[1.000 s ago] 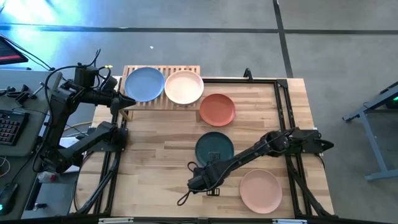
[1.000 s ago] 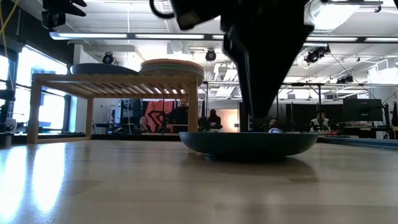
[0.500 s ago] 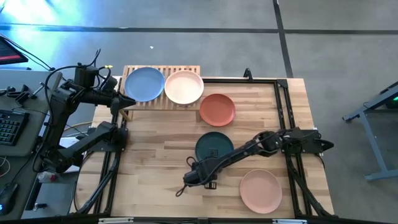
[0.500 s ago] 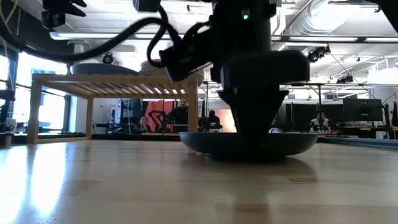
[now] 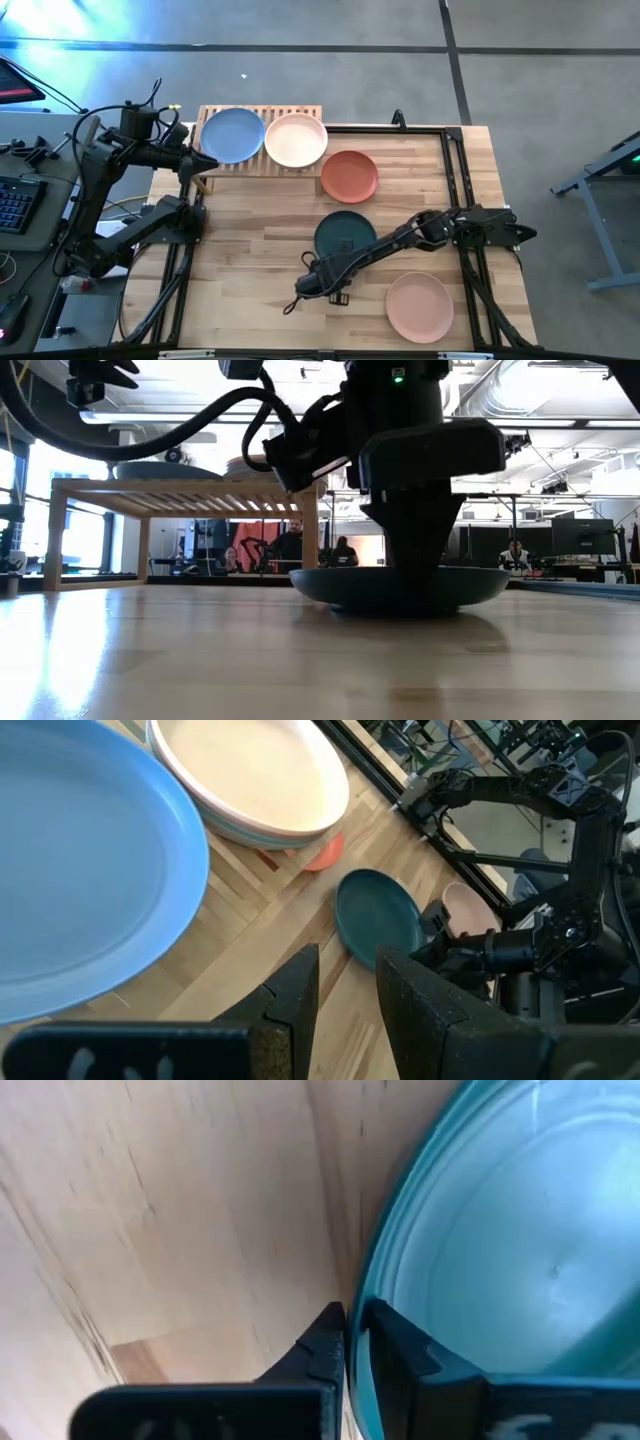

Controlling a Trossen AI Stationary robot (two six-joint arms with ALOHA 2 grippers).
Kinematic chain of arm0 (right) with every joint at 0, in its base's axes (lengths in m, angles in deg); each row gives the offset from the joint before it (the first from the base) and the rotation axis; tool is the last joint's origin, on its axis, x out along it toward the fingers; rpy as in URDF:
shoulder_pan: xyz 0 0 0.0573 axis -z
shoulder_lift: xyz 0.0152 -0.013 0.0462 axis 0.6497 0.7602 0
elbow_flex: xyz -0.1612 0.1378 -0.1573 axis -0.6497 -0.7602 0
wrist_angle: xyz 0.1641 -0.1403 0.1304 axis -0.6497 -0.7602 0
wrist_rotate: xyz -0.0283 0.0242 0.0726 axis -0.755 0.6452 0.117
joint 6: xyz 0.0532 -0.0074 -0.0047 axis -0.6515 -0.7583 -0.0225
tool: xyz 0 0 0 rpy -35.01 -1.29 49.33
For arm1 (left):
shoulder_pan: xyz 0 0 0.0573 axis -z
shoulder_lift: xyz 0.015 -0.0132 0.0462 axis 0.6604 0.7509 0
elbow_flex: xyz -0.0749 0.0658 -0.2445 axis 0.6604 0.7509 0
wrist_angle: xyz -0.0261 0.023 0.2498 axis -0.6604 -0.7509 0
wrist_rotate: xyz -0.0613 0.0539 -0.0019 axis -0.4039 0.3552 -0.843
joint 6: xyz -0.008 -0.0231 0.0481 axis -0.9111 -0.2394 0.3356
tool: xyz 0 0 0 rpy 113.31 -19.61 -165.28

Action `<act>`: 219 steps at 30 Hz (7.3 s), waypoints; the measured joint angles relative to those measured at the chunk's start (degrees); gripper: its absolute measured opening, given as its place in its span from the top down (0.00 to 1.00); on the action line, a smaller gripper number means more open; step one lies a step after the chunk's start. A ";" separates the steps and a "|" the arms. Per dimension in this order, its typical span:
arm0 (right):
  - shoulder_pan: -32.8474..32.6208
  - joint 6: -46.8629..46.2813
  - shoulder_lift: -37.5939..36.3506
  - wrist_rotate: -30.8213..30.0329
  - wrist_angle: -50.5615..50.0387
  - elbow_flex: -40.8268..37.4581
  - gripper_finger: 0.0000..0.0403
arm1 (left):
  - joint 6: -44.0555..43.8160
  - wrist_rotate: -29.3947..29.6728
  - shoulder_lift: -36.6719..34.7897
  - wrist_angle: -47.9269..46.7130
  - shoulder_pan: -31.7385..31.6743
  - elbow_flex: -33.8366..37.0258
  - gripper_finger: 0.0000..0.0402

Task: Place and stack plates onto a shelf
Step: Stack the black plate on top of the blue plate on the shelf

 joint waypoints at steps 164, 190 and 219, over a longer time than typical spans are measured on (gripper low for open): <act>17.68 82.74 -36.39 -21.02 -3.51 0.07 1.00 | -41.92 27.22 40.76 22.74 36.33 -21.94 0.82; 17.72 74.83 -36.39 -23.54 -1.97 0.07 0.91 | -40.31 30.69 40.78 22.45 36.62 -21.94 0.99; 17.70 64.42 -36.39 -24.55 -7.33 0.07 0.73 | -38.31 37.32 32.14 2.51 21.25 -21.92 0.99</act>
